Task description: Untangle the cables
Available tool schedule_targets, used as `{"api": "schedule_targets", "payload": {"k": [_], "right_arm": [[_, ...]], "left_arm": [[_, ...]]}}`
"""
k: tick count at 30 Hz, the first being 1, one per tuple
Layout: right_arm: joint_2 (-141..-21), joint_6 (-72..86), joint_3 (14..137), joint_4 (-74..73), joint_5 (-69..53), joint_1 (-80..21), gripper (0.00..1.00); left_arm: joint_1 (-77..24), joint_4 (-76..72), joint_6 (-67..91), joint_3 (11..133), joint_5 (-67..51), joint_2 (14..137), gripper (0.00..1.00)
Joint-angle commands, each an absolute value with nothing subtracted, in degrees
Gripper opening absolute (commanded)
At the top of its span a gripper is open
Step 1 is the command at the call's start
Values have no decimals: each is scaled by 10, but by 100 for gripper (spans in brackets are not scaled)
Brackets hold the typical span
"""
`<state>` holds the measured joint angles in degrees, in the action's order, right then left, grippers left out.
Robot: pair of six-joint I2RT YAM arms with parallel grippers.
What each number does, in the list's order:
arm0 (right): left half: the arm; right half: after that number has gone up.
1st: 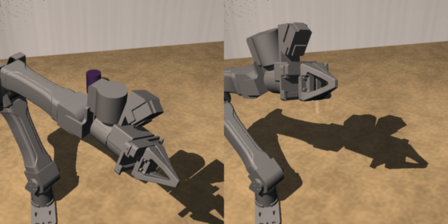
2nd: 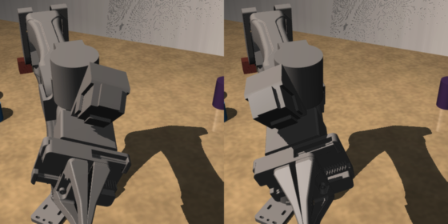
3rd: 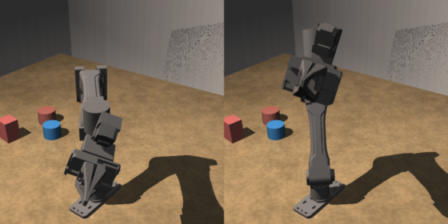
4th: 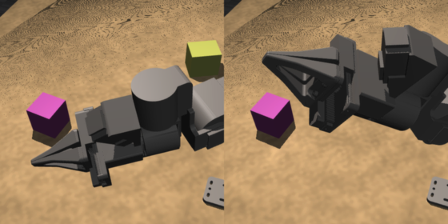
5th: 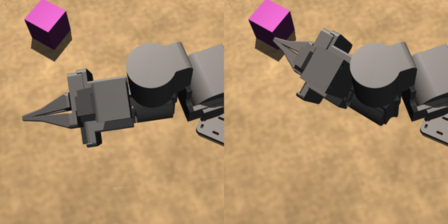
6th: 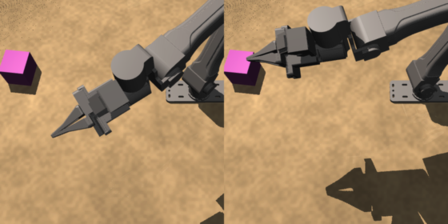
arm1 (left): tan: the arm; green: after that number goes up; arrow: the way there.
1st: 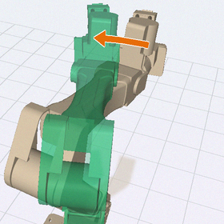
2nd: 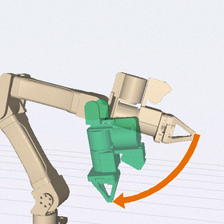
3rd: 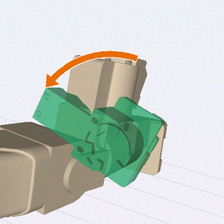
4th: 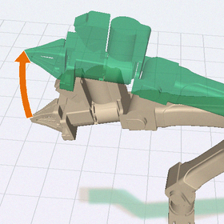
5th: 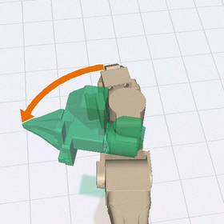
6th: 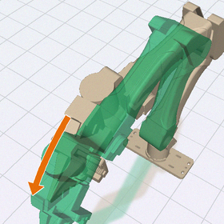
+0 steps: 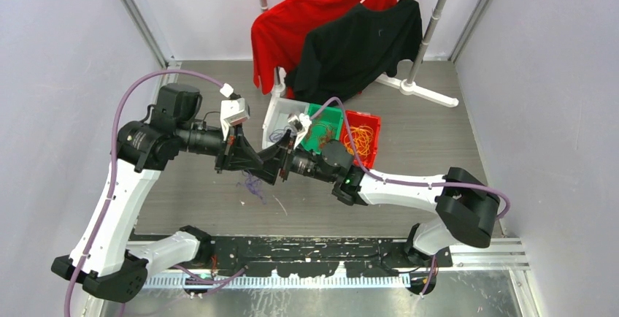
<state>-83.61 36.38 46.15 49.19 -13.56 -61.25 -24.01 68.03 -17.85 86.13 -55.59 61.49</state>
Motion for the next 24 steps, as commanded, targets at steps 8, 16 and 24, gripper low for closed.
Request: {"api": "schedule_targets", "payload": {"k": [8,16,24], "right_arm": [[-805,406,434,590,-206,-614,62],[-808,431,428,607,-236,-622,63],[-832,482,420,698,-228,-623,65]], "left_arm": [[-243,684,-182,879,-554,602,0],[-243,685,-180,885,-556,603,0],[-242,687,-183,886,-554,599,0]]}}
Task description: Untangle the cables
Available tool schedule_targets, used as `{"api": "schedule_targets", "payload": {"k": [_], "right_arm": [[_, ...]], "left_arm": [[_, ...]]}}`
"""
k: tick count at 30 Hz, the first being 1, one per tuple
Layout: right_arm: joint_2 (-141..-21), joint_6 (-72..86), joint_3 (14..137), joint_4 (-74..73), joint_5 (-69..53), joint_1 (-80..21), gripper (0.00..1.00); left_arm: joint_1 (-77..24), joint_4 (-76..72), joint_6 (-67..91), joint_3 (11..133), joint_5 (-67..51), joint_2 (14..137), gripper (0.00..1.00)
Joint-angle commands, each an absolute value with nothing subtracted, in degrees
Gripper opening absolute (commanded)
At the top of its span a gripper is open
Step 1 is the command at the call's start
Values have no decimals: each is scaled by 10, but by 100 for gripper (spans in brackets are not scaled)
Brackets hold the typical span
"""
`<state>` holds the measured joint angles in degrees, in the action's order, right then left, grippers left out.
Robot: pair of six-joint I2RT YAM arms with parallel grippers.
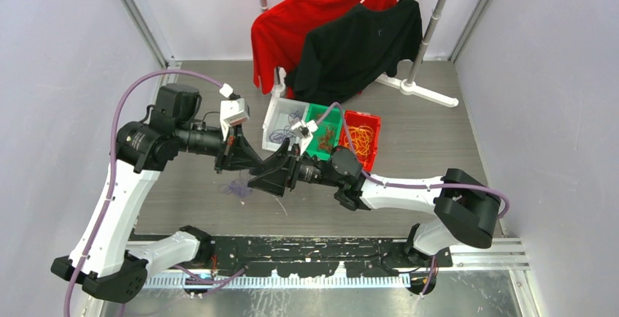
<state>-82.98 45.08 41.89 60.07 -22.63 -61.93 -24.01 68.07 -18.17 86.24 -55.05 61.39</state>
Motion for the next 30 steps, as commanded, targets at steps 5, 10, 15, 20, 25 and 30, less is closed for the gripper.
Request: {"api": "schedule_targets", "payload": {"k": [5,10,15,20,25,30], "right_arm": [[-832,490,410,725,-221,-623,65],[-839,494,418,724,-216,-623,62],[-849,505,425,725,-212,-623,49],[-867,534,422,749,-217,-623,39],[-860,547,403,761,-207,-623,38],[-854,539,392,736,-186,-623,35]], "left_arm": [[-242,688,-183,892,-555,601,0],[-243,687,-178,900,-558,603,0],[-243,687,-174,905,-558,602,0],[-242,687,-171,914,-559,602,0],[-242,687,-178,908,-550,602,0],[-243,682,-163,916,-563,604,0]]}}
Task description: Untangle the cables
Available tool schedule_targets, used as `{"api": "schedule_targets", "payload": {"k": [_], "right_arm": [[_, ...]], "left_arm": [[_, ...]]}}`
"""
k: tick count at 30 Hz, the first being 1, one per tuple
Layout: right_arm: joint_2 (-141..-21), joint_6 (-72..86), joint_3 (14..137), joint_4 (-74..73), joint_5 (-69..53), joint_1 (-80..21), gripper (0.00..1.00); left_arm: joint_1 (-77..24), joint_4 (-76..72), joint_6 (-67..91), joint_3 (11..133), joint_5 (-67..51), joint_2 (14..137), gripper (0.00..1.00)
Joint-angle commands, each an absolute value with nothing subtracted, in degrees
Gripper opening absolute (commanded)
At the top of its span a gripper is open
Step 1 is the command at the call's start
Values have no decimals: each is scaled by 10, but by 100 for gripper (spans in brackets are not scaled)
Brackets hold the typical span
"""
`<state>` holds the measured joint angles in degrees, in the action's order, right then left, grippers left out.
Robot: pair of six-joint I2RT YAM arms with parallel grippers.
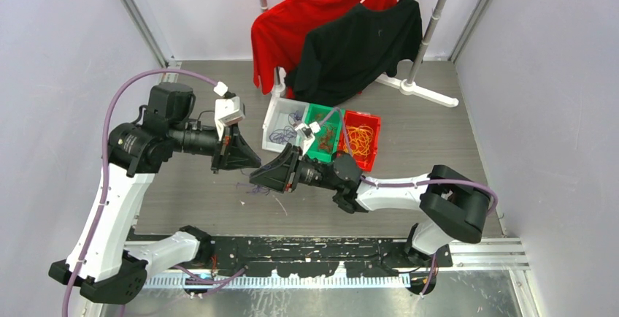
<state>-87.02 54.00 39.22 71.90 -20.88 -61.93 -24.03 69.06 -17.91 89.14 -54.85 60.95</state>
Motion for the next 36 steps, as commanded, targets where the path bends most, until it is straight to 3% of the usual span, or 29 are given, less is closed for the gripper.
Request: {"api": "schedule_targets", "payload": {"k": [1,8,16,36], "right_arm": [[-857,537,398,724,-187,-623,34],[-908,522,469,632,-207,-623,34],[-1015,555,536,634,-245,-623,33],[-1086,519,474,623,-221,-616,36]], "left_arm": [[-243,682,-160,918,-567,606,0],[-243,673,-138,924,-581,606,0],[-243,673,-138,939,-575,603,0],[-243,674,-138,1018,-558,624,0]]}}
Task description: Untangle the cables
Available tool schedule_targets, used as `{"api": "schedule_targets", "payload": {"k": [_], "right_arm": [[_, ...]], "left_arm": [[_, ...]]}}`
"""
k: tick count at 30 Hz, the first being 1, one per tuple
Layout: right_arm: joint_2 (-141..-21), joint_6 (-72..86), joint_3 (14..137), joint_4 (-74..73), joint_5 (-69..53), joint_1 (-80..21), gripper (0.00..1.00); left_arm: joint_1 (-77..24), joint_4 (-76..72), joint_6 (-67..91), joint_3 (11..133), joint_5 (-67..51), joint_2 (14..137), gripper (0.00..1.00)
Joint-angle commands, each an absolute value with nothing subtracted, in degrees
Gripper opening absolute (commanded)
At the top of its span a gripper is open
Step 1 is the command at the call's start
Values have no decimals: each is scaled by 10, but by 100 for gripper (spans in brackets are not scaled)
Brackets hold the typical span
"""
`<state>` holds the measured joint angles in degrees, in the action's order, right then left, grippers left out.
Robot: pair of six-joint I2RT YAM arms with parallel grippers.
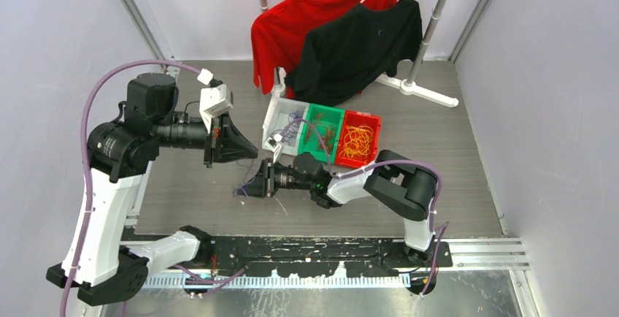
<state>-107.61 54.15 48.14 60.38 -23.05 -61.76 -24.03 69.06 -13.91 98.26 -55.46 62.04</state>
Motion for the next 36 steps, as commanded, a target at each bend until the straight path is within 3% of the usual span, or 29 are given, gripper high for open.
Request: {"api": "schedule_targets", "payload": {"k": [1,15,25,36], "right_arm": [[-1086,513,473,617,-220,-616,36],[-1072,433,408,543,-165,-617,40],[-1045,364,358,509,-103,-635,47],[-987,246,306,468,35,-707,54]], "left_arm": [[-242,673,-138,1025,-554,626,0],[-242,635,-133,1092,-467,624,0],[-242,571,-128,1147,-286,630,0],[-242,401,-163,1168,-22,640,0]]}}
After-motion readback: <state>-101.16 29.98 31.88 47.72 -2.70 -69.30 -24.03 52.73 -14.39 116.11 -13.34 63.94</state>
